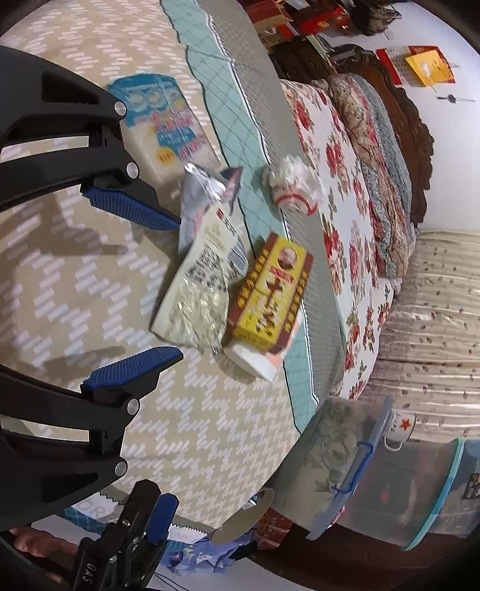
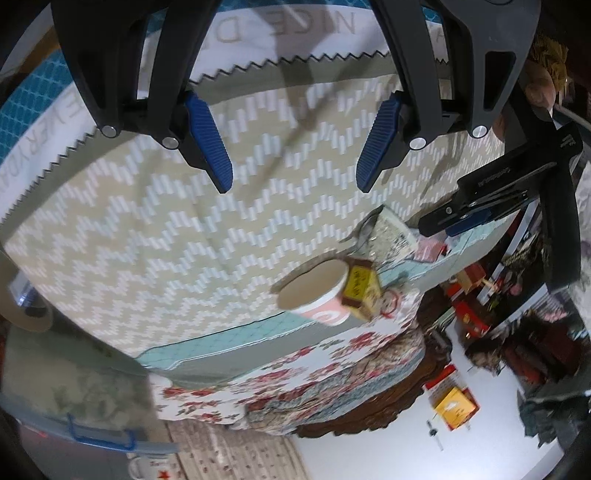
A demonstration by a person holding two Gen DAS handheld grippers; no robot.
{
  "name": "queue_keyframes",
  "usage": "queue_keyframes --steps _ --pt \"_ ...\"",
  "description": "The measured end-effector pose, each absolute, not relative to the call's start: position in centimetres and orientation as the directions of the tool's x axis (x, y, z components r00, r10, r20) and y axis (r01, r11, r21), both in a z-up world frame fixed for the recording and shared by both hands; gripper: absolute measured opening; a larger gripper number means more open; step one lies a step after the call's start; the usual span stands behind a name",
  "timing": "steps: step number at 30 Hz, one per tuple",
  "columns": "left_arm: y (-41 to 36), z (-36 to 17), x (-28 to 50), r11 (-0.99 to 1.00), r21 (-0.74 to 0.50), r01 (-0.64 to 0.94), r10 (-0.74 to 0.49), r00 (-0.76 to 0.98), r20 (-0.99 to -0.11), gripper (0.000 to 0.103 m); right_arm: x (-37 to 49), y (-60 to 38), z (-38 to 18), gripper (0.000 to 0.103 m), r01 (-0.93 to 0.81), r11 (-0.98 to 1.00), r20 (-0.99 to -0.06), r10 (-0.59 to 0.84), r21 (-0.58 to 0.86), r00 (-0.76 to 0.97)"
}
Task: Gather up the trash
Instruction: 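Bring both open tools back over the wrappers on the bedspread, then grasp the red-white wrapper with the left tool while the right tool grasps the silver wrapper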
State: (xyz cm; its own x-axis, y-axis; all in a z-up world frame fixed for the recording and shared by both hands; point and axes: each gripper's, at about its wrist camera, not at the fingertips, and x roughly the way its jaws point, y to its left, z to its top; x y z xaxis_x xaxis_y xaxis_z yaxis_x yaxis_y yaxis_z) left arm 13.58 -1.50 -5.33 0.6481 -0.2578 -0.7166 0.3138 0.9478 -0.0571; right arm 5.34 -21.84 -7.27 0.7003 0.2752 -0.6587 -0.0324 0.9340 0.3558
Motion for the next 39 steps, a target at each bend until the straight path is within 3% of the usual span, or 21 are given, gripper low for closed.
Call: queue_keyframes --steps 17,24,27,29,32,33,39 --pt "3.9 -5.9 13.5 0.969 -0.122 0.215 -0.237 0.664 -0.710 0.063 9.1 -16.1 -7.1 0.071 -0.168 0.938 -0.672 0.335 0.302 0.661" --pt "5.2 -6.3 13.6 0.976 -0.128 0.175 -0.213 0.667 -0.714 0.063 14.4 -14.5 -7.4 0.068 -0.198 0.928 -0.681 0.366 0.315 0.634" --pt "5.9 -6.5 13.9 0.979 -0.136 0.149 -0.201 0.663 -0.721 0.063 16.9 -14.2 -8.2 0.061 -0.189 0.913 -0.696 0.399 0.361 0.597" --pt "6.5 -6.5 14.1 0.981 -0.147 0.130 -0.196 0.661 -0.725 0.063 18.5 -13.9 -9.0 0.041 -0.176 0.905 -0.713 0.414 0.386 0.565" --pt "6.9 -6.5 14.1 0.983 -0.148 0.113 -0.186 0.661 -0.727 0.063 18.8 -13.7 -9.2 0.028 -0.172 0.891 -0.696 0.439 0.420 0.568" --pt "7.1 -6.4 14.0 0.983 -0.148 0.111 -0.184 0.662 -0.727 0.063 18.3 -13.6 -9.0 0.013 -0.182 0.885 -0.681 0.449 0.429 0.578" --pt "6.9 -5.0 13.1 0.972 -0.188 0.142 -0.234 0.673 -0.702 0.063 14.4 -14.4 -9.0 0.011 -0.225 0.878 -0.665 0.468 0.422 0.581"
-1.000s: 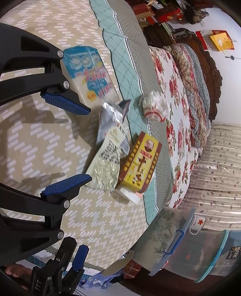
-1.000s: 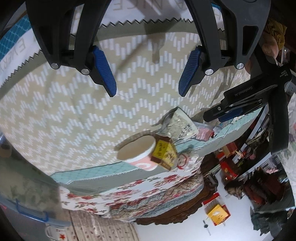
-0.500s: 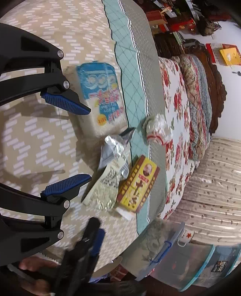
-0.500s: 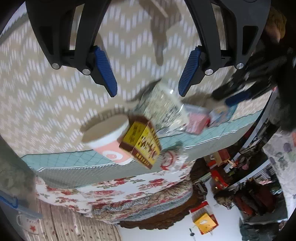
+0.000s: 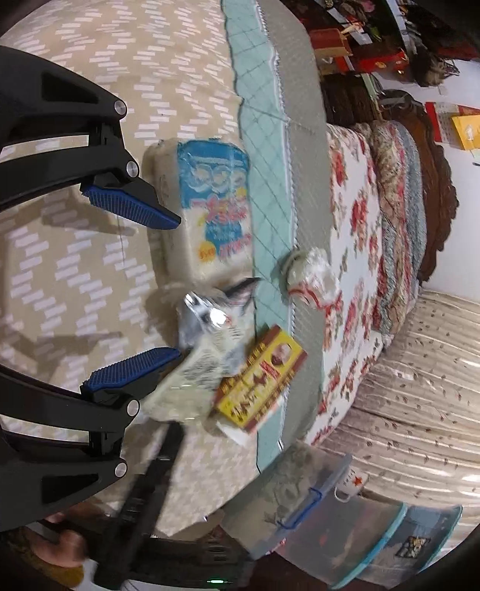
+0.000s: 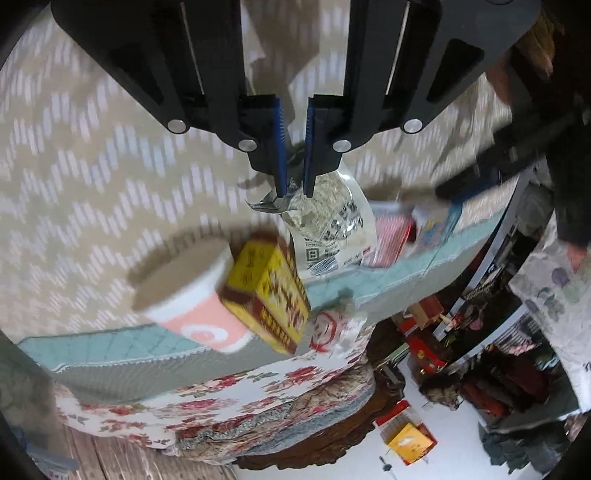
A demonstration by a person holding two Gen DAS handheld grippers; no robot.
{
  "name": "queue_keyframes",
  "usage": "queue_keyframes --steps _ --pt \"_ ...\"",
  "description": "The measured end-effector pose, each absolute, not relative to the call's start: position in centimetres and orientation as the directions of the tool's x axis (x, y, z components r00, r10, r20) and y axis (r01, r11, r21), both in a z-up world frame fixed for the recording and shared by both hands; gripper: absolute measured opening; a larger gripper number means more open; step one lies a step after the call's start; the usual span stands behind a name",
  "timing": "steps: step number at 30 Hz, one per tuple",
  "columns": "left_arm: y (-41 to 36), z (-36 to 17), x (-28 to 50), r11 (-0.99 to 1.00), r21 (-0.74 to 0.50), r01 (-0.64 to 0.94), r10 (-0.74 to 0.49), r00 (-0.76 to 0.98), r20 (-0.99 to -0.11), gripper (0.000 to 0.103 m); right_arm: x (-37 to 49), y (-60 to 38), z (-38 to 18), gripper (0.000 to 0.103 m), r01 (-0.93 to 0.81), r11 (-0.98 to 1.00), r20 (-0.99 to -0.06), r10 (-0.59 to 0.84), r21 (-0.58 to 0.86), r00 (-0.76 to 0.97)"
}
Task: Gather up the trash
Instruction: 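Grasp the red-white wrapper with the left tool while the right tool grasps the silver wrapper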
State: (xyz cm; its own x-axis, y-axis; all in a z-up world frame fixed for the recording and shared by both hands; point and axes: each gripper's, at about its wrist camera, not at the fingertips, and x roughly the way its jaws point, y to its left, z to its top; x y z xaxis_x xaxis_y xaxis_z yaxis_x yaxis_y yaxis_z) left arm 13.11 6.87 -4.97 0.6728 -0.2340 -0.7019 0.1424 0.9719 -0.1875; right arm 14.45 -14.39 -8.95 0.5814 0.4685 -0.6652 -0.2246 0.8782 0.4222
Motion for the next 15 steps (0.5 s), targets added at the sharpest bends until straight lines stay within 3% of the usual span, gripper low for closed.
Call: queue_keyframes --steps 5,10,15 --pt "5.1 -4.1 12.9 0.968 -0.166 0.188 -0.250 0.676 -0.693 0.063 10.3 -17.6 -9.2 0.011 -0.190 0.885 -0.669 0.448 0.424 0.594" --pt "2.6 -4.2 14.3 0.965 -0.105 0.242 -0.243 0.656 -0.714 0.063 6.0 -22.5 -9.3 0.011 -0.064 0.936 -0.677 0.297 0.346 0.673" --pt "1.7 -5.3 18.7 0.973 -0.061 0.221 -0.185 0.599 -0.779 0.063 4.7 -25.7 -10.5 0.021 0.044 0.934 -0.701 0.235 0.356 0.673"
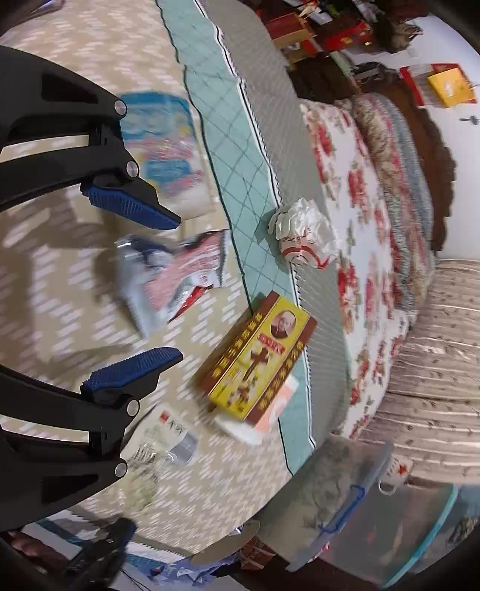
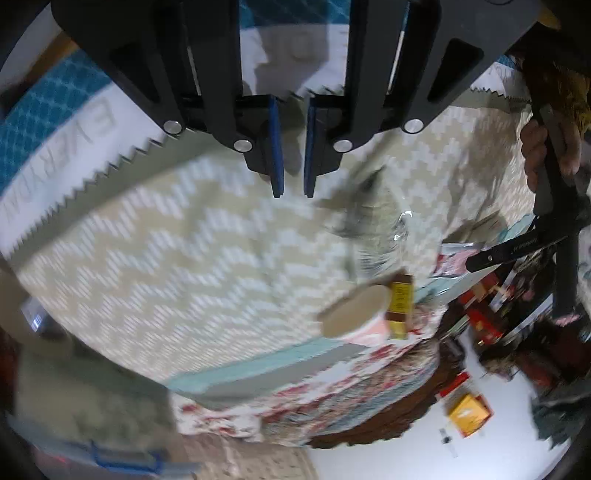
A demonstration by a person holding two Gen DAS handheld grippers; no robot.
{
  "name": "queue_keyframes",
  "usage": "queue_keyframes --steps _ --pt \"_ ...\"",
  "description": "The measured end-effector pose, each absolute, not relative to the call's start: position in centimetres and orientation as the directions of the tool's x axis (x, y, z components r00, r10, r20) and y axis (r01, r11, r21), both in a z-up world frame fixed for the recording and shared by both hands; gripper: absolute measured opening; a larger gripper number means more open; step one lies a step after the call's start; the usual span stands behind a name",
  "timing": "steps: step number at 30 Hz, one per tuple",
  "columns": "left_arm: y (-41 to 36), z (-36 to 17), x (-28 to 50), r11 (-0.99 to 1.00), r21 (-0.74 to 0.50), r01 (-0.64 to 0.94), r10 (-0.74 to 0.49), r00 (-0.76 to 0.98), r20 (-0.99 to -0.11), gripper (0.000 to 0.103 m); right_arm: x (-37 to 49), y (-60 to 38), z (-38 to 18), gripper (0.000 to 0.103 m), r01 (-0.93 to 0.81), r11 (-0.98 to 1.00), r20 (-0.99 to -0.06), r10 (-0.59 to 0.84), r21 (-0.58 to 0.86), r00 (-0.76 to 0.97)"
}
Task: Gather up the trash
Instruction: 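Grasp the red-white wrapper with the left tool while the right tool grasps the silver wrapper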
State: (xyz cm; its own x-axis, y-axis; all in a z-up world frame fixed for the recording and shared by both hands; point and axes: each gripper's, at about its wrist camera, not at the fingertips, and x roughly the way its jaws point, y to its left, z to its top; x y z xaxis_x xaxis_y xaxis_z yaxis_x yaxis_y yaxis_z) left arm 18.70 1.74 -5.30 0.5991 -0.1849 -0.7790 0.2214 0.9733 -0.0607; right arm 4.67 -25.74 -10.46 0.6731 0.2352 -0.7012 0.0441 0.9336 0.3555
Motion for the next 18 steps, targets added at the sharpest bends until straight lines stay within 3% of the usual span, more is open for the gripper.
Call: queue_keyframes --steps 1,2,3,4,6,18 --pt "1.7 -5.4 19.6 0.974 -0.060 0.217 -0.181 0.594 -0.784 0.063 4.5 -26.2 -10.5 0.039 0.056 0.928 -0.694 0.233 0.367 0.681" --pt "1.6 -5.4 20.5 0.972 -0.058 0.226 -0.183 0.584 -0.791 0.063 4.3 -26.6 -10.5 0.070 0.061 0.926 -0.685 0.230 0.372 0.691" --pt "1.5 -5.5 21.2 0.971 -0.053 0.235 -0.182 0.574 -0.798 0.063 4.1 -26.9 -10.2 0.080 0.062 0.926 -0.664 0.219 0.373 0.715" --pt "1.3 -5.6 21.9 0.971 -0.040 0.236 -0.171 0.564 -0.808 0.063 3.6 -26.8 -9.6 0.082 0.055 0.930 -0.631 0.203 0.365 0.749" --pt "1.0 -5.9 23.3 0.971 -0.012 0.238 -0.141 0.531 -0.836 0.074 3.6 -26.3 -9.0 0.082 0.019 0.942 -0.616 0.205 0.336 0.760" --pt "-3.5 -8.4 22.8 0.933 -0.024 0.359 -0.188 0.431 -0.883 0.073 6.6 -21.5 -7.6 0.082 -0.138 0.961 -0.599 0.259 0.240 0.758"
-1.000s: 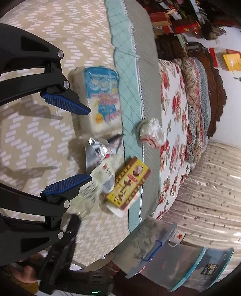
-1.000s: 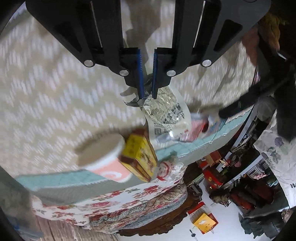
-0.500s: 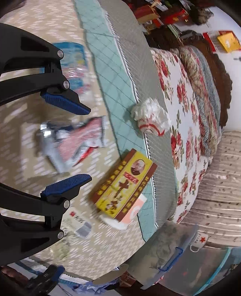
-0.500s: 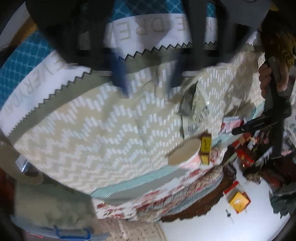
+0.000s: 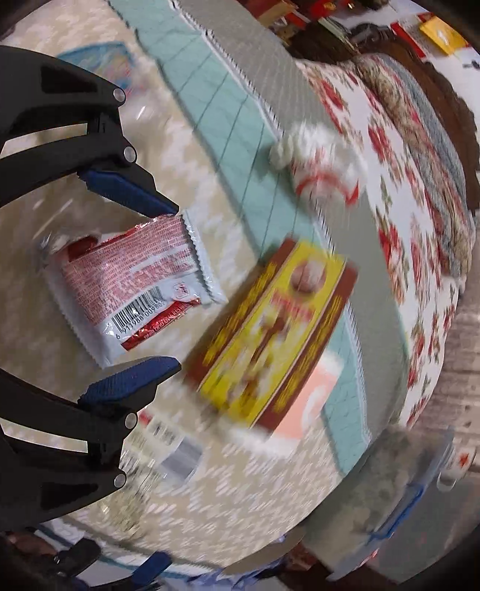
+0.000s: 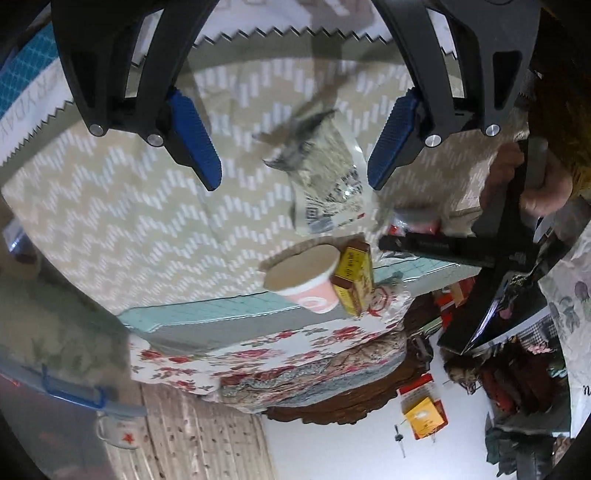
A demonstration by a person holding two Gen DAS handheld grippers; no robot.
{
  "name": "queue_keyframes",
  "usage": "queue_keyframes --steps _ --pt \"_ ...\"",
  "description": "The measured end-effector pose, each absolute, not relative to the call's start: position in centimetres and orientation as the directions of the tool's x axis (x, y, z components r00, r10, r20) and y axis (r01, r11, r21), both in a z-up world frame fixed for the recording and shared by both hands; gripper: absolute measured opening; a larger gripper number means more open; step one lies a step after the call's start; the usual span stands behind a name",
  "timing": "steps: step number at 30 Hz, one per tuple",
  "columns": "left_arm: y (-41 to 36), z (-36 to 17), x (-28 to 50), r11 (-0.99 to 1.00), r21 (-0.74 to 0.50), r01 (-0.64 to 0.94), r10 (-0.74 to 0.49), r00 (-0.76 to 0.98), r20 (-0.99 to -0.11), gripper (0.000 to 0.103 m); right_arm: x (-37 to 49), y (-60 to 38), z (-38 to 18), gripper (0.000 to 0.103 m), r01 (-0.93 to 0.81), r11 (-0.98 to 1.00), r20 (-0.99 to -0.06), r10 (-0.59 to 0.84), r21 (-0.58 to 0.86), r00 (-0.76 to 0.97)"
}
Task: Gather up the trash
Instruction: 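Grasp the red-white wrapper with the left tool while the right tool grasps the silver wrapper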
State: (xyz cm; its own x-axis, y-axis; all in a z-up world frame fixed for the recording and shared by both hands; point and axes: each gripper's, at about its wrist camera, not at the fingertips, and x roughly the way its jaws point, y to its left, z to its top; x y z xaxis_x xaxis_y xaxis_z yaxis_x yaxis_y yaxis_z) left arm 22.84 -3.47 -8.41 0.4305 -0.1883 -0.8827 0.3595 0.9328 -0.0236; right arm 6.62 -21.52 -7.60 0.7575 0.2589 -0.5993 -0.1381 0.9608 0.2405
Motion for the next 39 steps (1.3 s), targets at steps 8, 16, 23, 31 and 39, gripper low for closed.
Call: queue_keyframes --steps 8,16,23,31,39 --pt "-2.1 -6.9 18.4 0.912 -0.196 0.361 -0.354 0.451 -0.819 0.074 7.0 -20.4 -8.1 0.082 -0.168 0.962 -0.623 0.269 0.217 0.734" --pt "0.9 -7.1 18.7 0.948 -0.205 0.244 -0.300 0.466 -0.832 0.079 8.6 -19.4 -8.9 0.083 -0.189 0.960 -0.662 0.278 0.205 0.696" --pt "-1.3 -8.5 17.6 0.947 -0.146 0.288 -0.270 0.461 -0.845 0.060 9.7 -18.9 -10.0 0.083 -0.201 0.957 -0.715 0.290 0.209 0.636" --pt "-2.6 -8.3 16.2 0.925 -0.187 0.332 -0.327 0.438 -0.837 0.008 8.8 -18.3 -9.9 0.032 -0.224 0.959 -0.705 0.280 0.174 0.652" --pt "-5.7 -6.1 15.3 0.872 -0.265 0.411 -0.438 0.415 -0.797 0.008 6.1 -22.4 -9.1 0.021 -0.131 0.971 -0.640 0.231 0.200 0.733"
